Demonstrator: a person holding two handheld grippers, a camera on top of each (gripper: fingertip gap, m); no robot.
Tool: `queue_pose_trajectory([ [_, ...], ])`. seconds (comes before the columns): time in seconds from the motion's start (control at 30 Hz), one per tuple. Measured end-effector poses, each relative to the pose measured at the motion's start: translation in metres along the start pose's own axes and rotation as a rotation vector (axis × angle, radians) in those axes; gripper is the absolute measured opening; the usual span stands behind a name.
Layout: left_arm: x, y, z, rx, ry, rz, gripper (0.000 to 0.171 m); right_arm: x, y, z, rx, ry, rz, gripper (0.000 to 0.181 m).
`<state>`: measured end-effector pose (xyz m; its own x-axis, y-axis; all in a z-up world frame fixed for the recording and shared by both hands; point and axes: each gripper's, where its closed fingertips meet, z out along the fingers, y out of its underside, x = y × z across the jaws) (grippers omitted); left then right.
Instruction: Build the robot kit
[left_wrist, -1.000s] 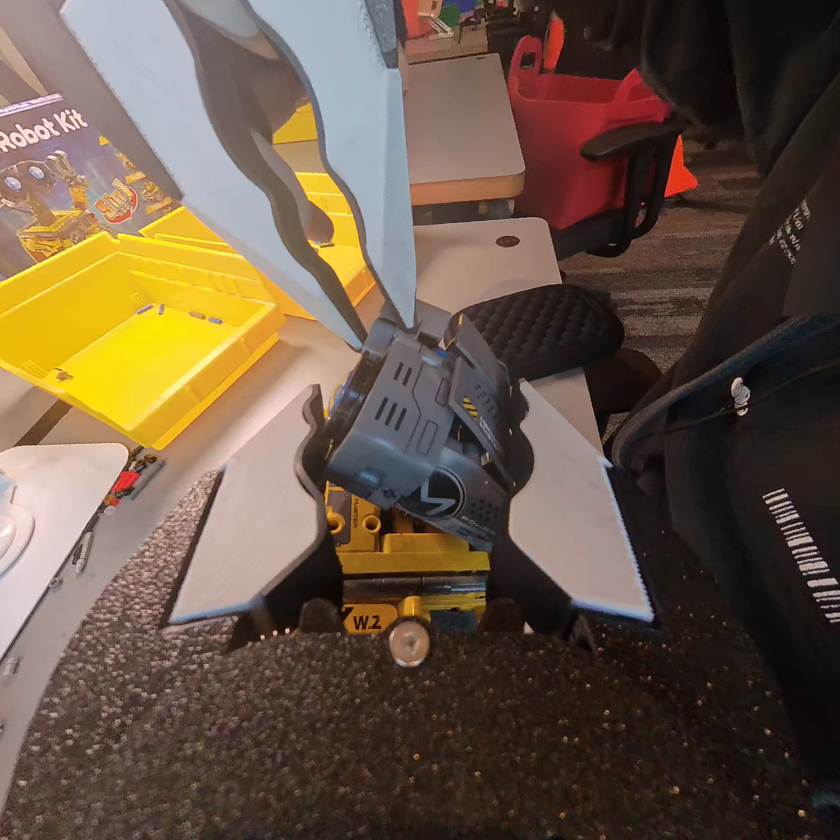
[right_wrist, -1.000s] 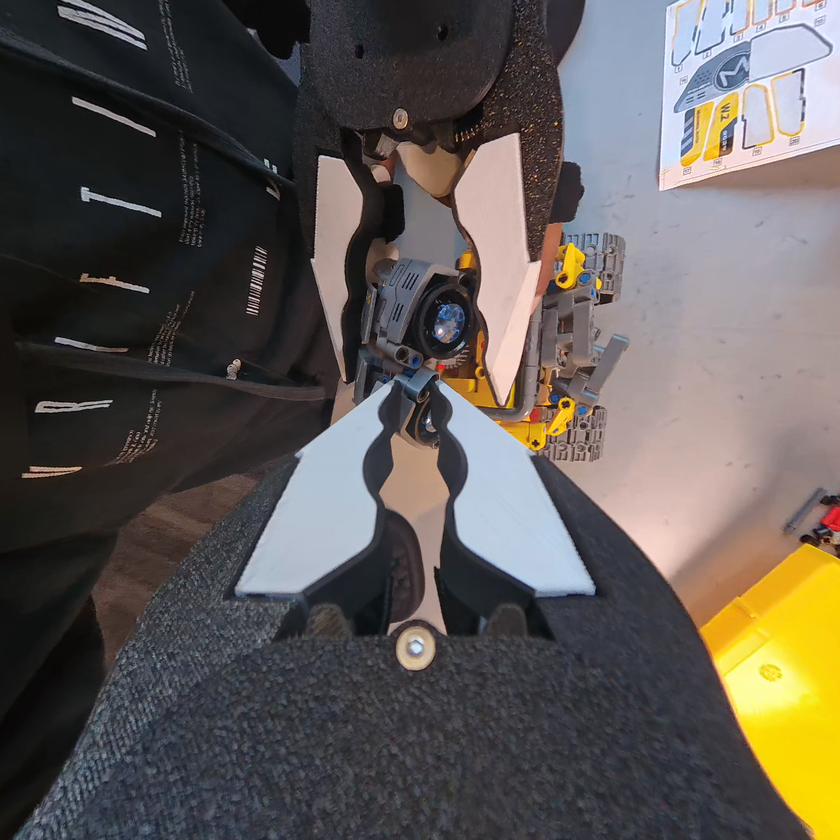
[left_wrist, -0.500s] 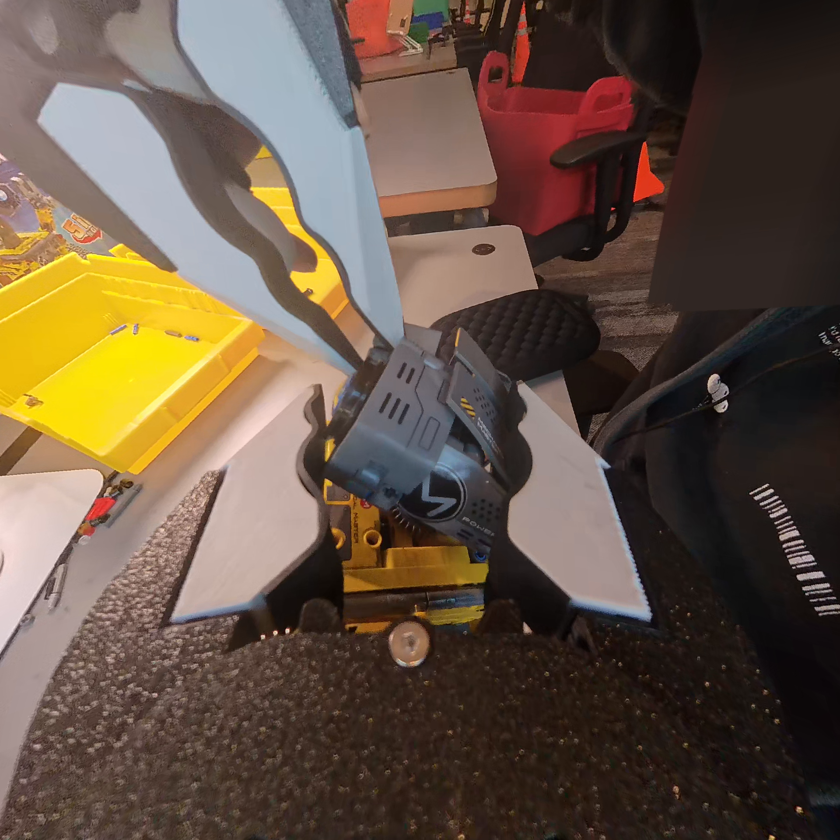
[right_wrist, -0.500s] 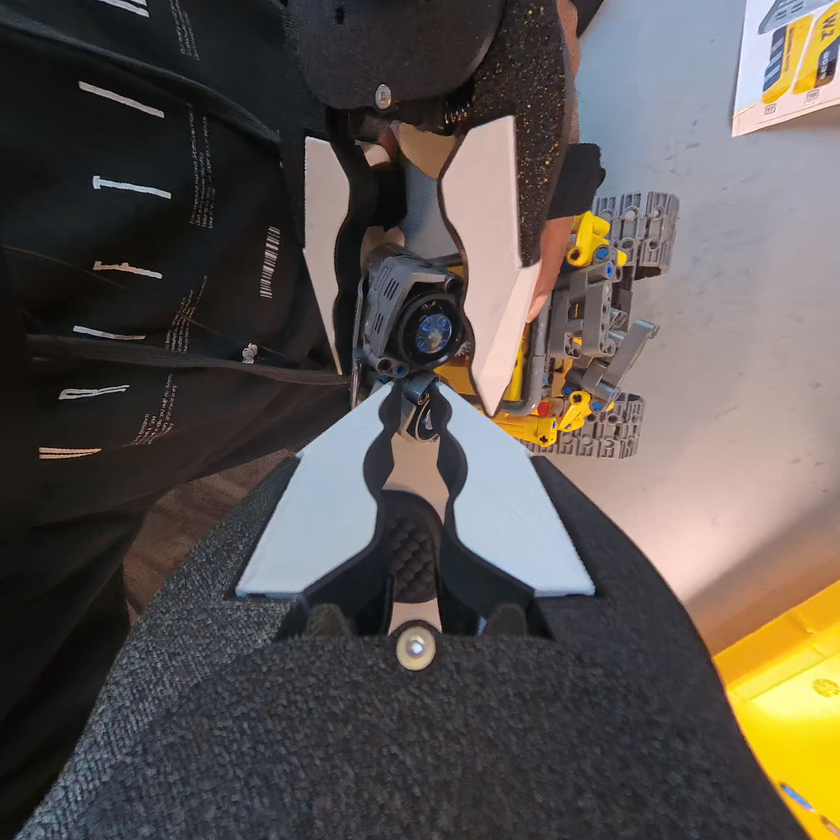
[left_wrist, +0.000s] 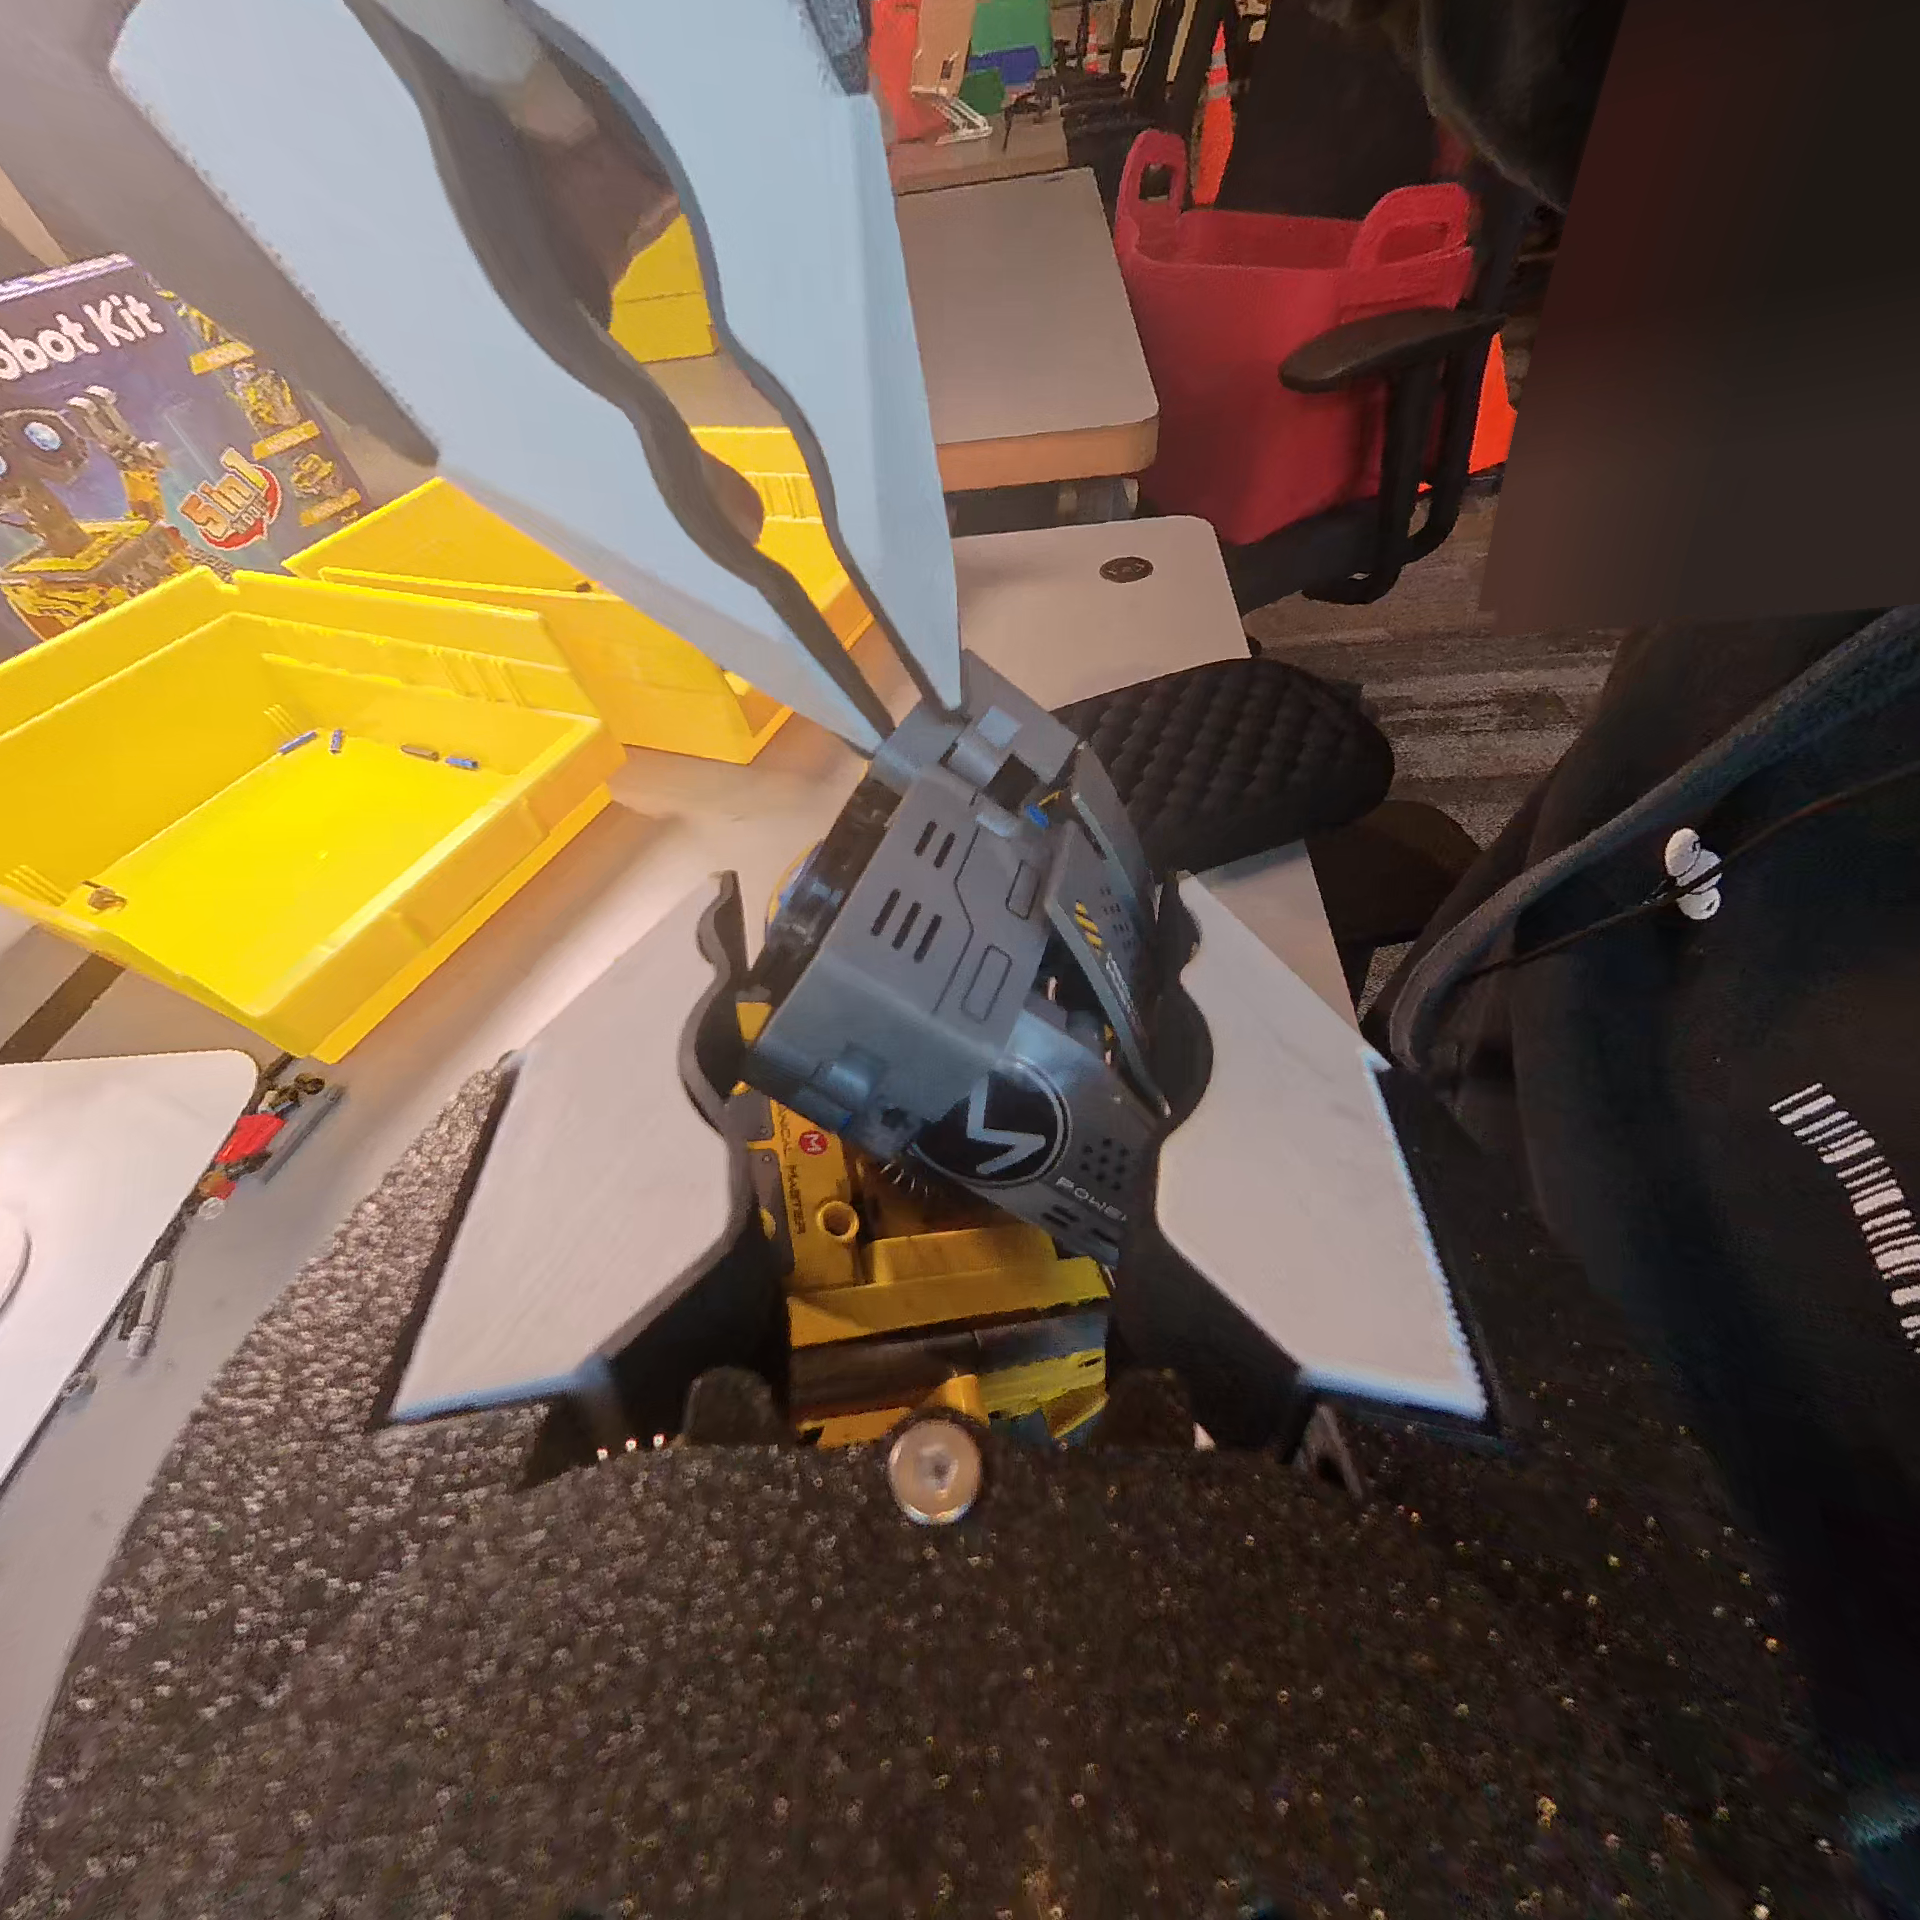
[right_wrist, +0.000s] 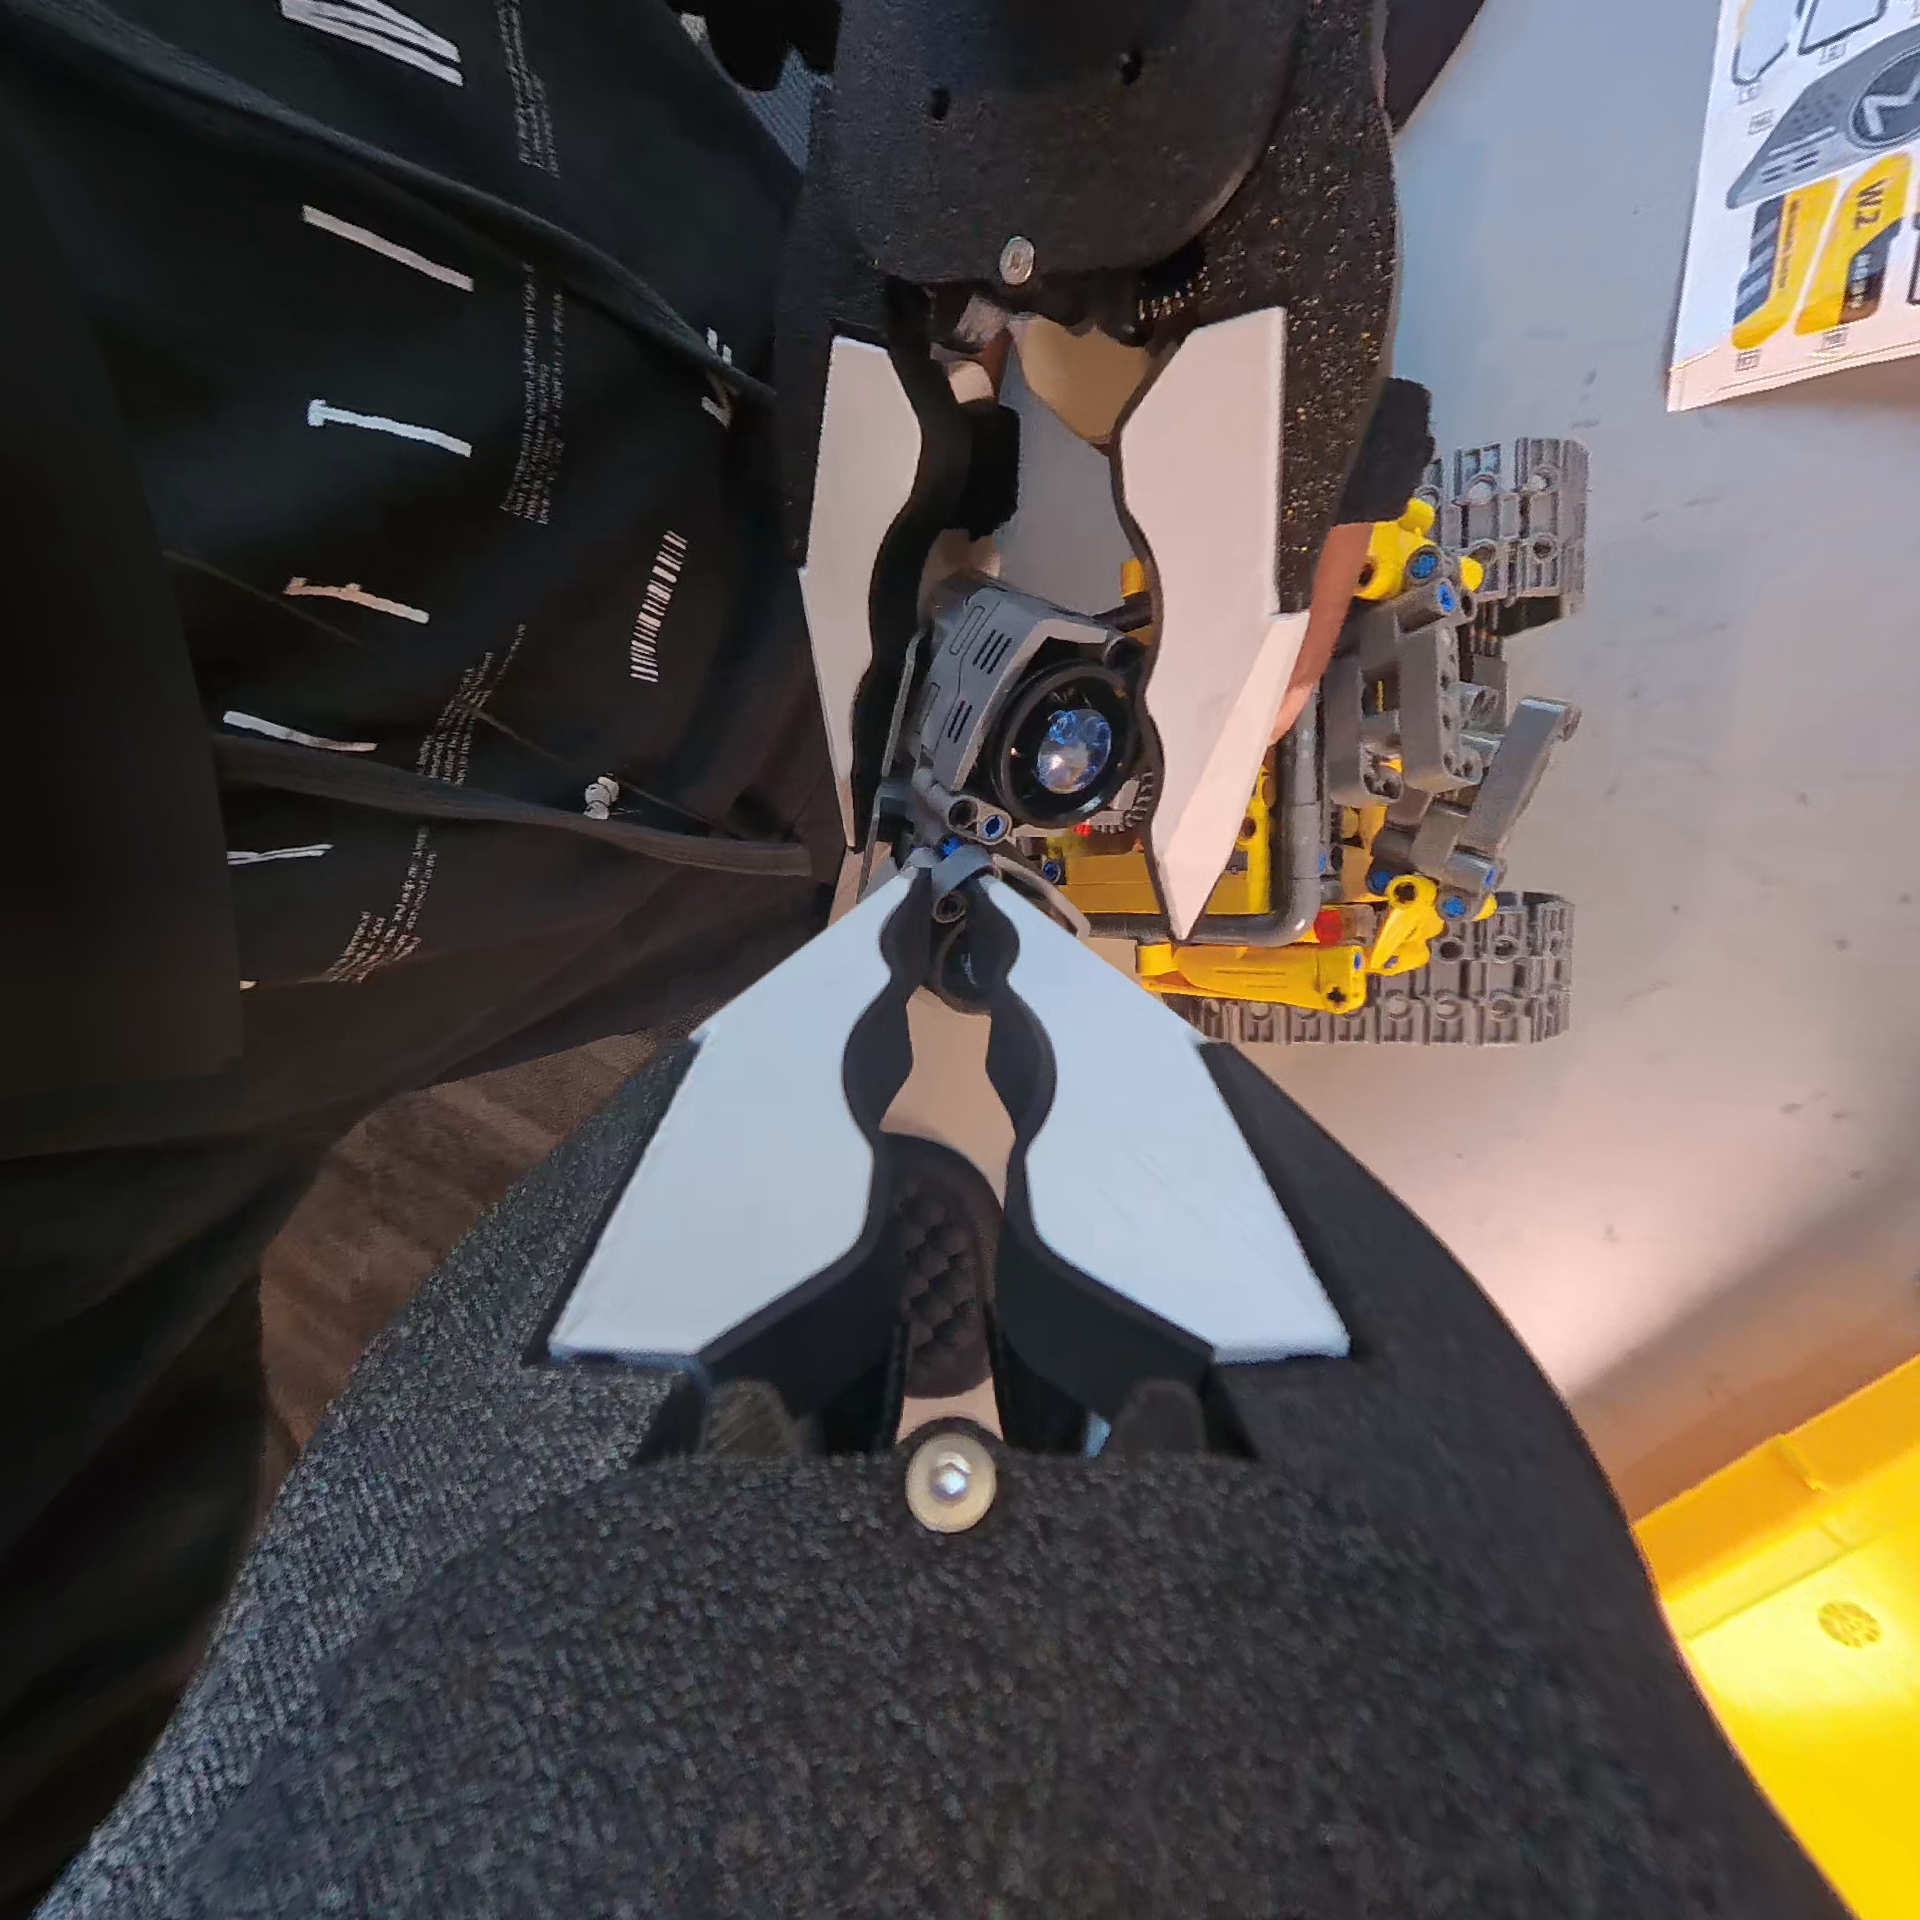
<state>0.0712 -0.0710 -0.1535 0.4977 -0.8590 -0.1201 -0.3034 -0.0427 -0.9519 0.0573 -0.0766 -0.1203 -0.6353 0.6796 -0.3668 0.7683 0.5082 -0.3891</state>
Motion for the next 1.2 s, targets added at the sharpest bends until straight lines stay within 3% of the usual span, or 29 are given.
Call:
queue_pose_trajectory([
  [0.17, -0.005, -0.002, -0.003, 0.019, -0.020, -0.013, 0.079, 0.005, 0.000, -0.004, 0.082, 0.056, -0.023, 0.009],
  [0.27, -0.007, -0.002, -0.006, 0.026, -0.042, 0.019, 0.079, 0.013, 0.010, -0.011, 0.179, 0.086, 0.006, 0.037],
  [0.37, -0.010, -0.002, -0.008, 0.032, -0.063, 0.055, 0.079, 0.015, 0.016, -0.002, 0.358, 0.003, 0.109, 0.062],
  [0.5, -0.017, -0.003, -0.010, 0.041, -0.089, 0.101, 0.080, 0.016, 0.007, 0.021, 0.578, -0.130, 0.211, 0.058],
  [0.67, -0.026, -0.007, -0.018, 0.032, -0.128, 0.167, 0.081, 0.026, -0.003, 0.015, 0.758, -0.106, 0.158, 0.053],
  [0.8, -0.021, -0.029, -0.036, 0.140, -0.018, -0.026, 0.077, 0.021, -0.001, 0.016, 0.767, -0.021, 0.008, 0.053],
  [0.87, -0.017, -0.028, -0.039, 0.113, 0.049, -0.119, 0.068, 0.016, 0.000, 0.019, 0.744, 0.022, -0.069, 0.053],
  [0.97, -0.003, -0.015, -0.033, -0.005, 0.103, -0.137, 0.068, 0.007, 0.002, 0.025, 0.695, 0.076, -0.183, 0.052],
  [1.03, 0.008, -0.014, -0.030, -0.033, 0.146, -0.150, 0.057, 0.003, 0.004, 0.028, 0.674, 0.082, -0.221, 0.052],
  [1.2, -0.008, -0.018, -0.031, -0.028, 0.098, -0.223, 0.045, 0.017, 0.001, 0.011, 0.678, 0.086, -0.209, 0.047],
])
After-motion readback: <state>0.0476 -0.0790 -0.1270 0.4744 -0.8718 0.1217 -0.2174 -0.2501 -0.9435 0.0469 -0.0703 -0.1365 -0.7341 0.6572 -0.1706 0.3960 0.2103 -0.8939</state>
